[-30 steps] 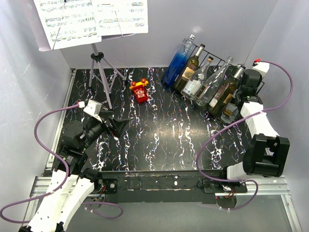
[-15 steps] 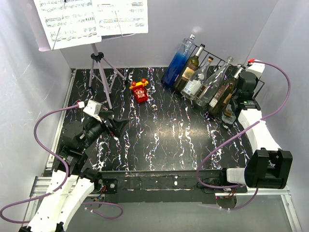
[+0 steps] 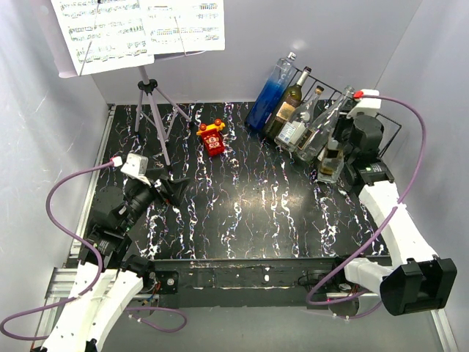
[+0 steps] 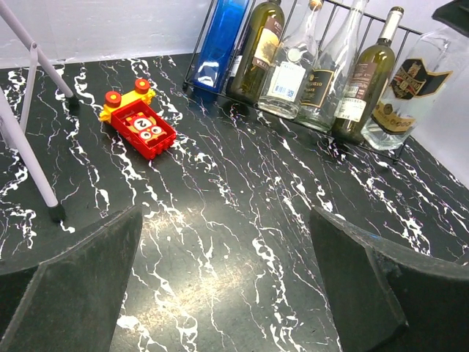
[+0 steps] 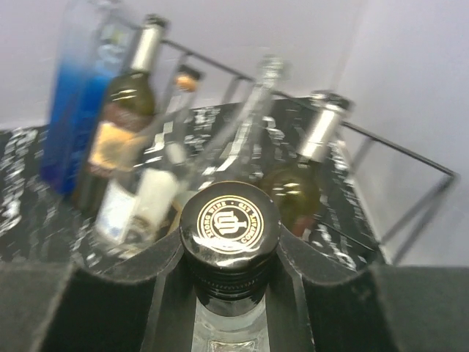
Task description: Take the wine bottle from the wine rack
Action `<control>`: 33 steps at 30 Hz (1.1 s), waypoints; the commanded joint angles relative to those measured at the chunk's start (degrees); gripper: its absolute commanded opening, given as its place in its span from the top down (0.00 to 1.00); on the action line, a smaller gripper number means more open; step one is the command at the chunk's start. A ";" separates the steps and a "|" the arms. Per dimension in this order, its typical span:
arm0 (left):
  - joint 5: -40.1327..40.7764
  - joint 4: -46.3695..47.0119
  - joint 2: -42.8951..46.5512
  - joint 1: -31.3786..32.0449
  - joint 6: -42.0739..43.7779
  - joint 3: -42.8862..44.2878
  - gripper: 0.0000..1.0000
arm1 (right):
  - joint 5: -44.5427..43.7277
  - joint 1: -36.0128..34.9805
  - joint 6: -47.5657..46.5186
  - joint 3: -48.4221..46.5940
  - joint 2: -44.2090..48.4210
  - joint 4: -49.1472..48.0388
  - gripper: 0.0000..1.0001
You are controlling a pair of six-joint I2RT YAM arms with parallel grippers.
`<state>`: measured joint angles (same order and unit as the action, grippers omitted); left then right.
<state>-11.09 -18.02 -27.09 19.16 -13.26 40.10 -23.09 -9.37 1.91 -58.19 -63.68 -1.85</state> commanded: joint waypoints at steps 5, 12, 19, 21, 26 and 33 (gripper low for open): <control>5.02 -1.05 1.60 0.09 0.60 -0.19 0.02 | 16.23 -14.52 -0.24 -2.01 -3.11 -16.51 0.99; 21.61 -4.21 5.46 0.09 -1.24 0.42 0.02 | 21.31 -29.73 -5.16 -7.80 -14.61 -24.24 0.99; 33.23 -4.04 14.43 0.09 -1.86 -1.42 0.02 | 30.39 -39.22 -3.49 -21.68 -28.58 -25.49 0.99; 34.90 -4.04 15.92 0.00 -2.21 -1.78 0.02 | 30.21 -41.60 -3.58 -25.72 -32.63 -27.23 0.99; 36.40 -4.13 17.16 0.00 -2.30 -1.87 0.02 | 30.91 -46.26 -2.36 -29.59 -40.81 -39.97 0.99; 36.66 -5.00 16.54 0.00 -2.39 -1.34 0.02 | 31.00 -50.48 1.87 -43.47 -53.29 -41.05 0.99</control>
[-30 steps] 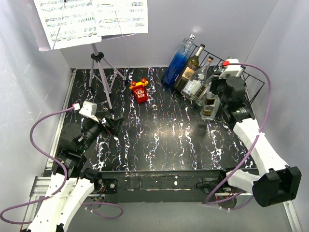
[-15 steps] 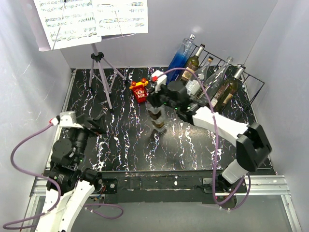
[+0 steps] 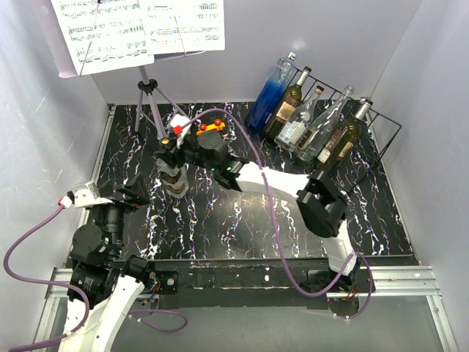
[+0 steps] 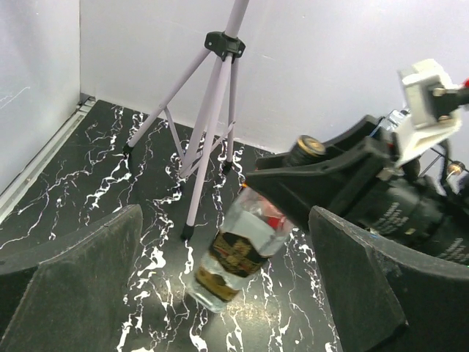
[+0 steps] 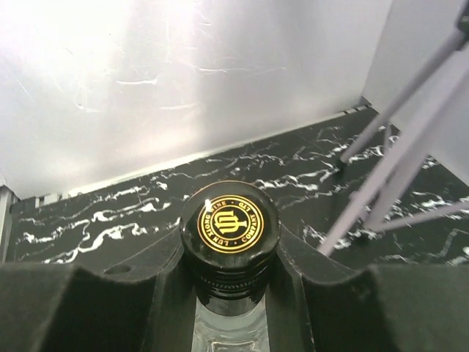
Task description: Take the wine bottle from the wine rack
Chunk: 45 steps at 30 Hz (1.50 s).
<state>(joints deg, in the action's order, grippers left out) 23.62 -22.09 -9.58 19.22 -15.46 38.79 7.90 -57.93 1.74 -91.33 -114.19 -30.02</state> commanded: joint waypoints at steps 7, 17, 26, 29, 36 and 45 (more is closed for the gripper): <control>3.81 -1.38 0.09 0.02 -0.62 -0.11 0.02 | -1.13 -4.21 1.16 -19.76 -9.99 -8.48 0.99; 3.81 -1.55 0.00 -0.06 -0.80 0.06 0.02 | -3.59 -5.35 -0.24 -19.85 -11.32 -6.90 0.69; 3.89 -1.56 0.27 0.02 -0.80 -0.03 0.02 | -4.30 -5.88 0.02 -18.80 -10.00 -7.60 0.15; 3.89 -1.47 0.27 0.02 -0.80 -0.11 0.02 | -4.03 -5.88 -0.07 -16.96 -7.98 -7.68 0.15; 3.80 -1.56 0.18 -0.06 -0.80 -0.11 0.02 | -12.19 -5.53 -1.56 -8.00 1.50 -6.64 0.15; -4.96 1.69 -0.96 0.02 0.43 -1.52 0.02 | -30.21 -3.16 -2.18 11.51 24.25 6.78 0.13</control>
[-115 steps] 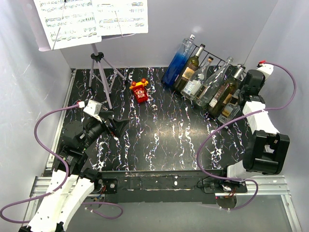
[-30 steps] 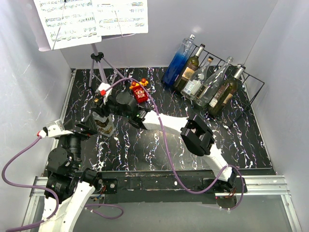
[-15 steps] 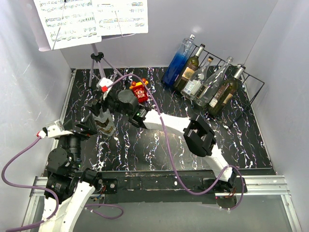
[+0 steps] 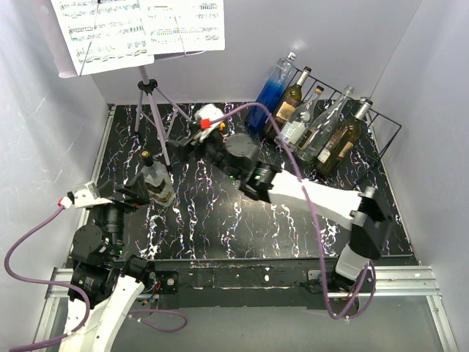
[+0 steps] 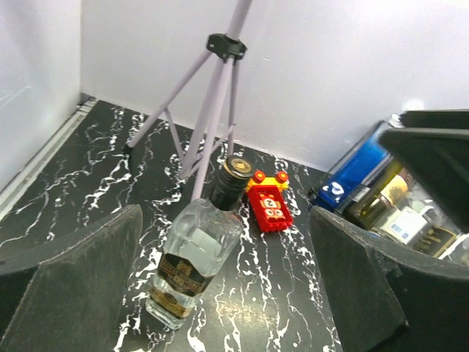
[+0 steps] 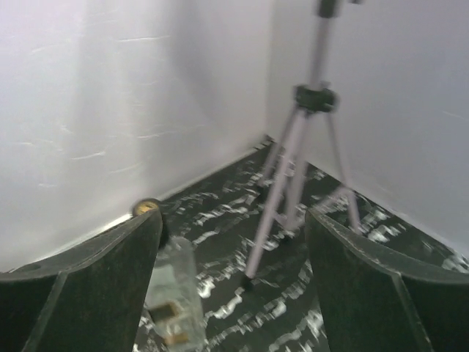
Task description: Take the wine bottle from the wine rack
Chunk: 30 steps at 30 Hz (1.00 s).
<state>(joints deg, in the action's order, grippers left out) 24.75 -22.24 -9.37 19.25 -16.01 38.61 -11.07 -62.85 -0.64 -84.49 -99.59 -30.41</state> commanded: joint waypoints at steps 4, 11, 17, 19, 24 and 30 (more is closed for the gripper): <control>-16.55 3.87 -4.25 0.00 1.77 -1.43 0.02 | -17.83 5.53 5.38 8.28 19.24 22.82 0.13; -29.05 4.49 -10.84 0.00 2.48 0.06 0.02 | -20.57 18.36 9.43 15.75 32.07 38.84 0.14; -30.47 5.28 -11.99 0.00 2.48 -0.38 0.02 | -18.99 32.59 9.87 18.84 37.10 41.74 0.14; -29.94 5.36 -12.25 0.00 2.56 -0.55 0.02 | -17.94 37.78 10.05 17.26 36.40 42.81 0.14; -27.83 4.66 -12.52 0.00 2.65 -0.47 0.02 | -8.02 52.28 13.29 12.51 31.14 43.42 0.13; -28.36 4.66 -11.38 0.00 2.56 -0.55 0.02 | -1.41 62.22 19.00 6.37 21.74 45.35 0.27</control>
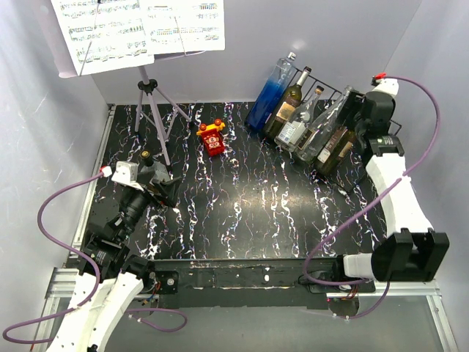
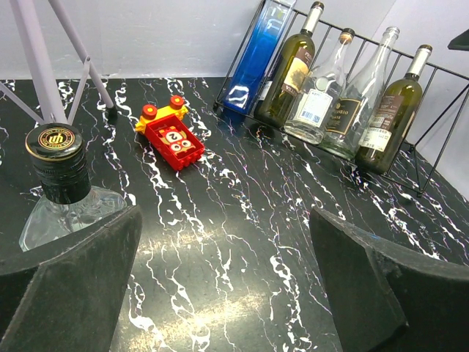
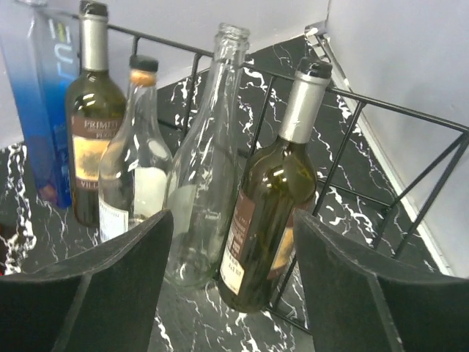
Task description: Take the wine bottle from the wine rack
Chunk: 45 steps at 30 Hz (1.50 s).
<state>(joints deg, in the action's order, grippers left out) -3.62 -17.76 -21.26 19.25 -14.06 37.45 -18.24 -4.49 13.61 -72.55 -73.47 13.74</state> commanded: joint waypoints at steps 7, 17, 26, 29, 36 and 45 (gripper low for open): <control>0.63 0.09 0.78 0.00 0.44 0.61 0.02 | 2.16 10.11 6.17 -6.11 -11.51 -8.18 0.39; 0.19 0.27 0.87 0.00 0.44 0.60 0.02 | 7.78 13.63 7.14 -11.46 -21.97 -10.40 0.39; 0.28 0.27 0.34 0.00 0.62 0.69 0.02 | 14.27 16.27 7.57 -15.24 -28.47 -10.49 0.43; -0.51 0.53 0.16 0.00 0.62 0.78 0.02 | 16.21 16.53 8.10 -15.60 -30.06 -10.92 0.44; -0.78 0.71 -0.28 0.00 0.62 0.60 0.02 | 20.79 16.53 8.28 -18.15 -34.28 -10.84 0.47; -0.69 0.71 0.16 0.09 0.62 0.52 0.02 | 23.25 16.62 6.88 -15.96 -35.17 -16.27 0.61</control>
<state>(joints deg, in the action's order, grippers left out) -3.75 -17.67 -20.88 19.25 -14.06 37.45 2.24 11.75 21.65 -88.49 -108.99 5.04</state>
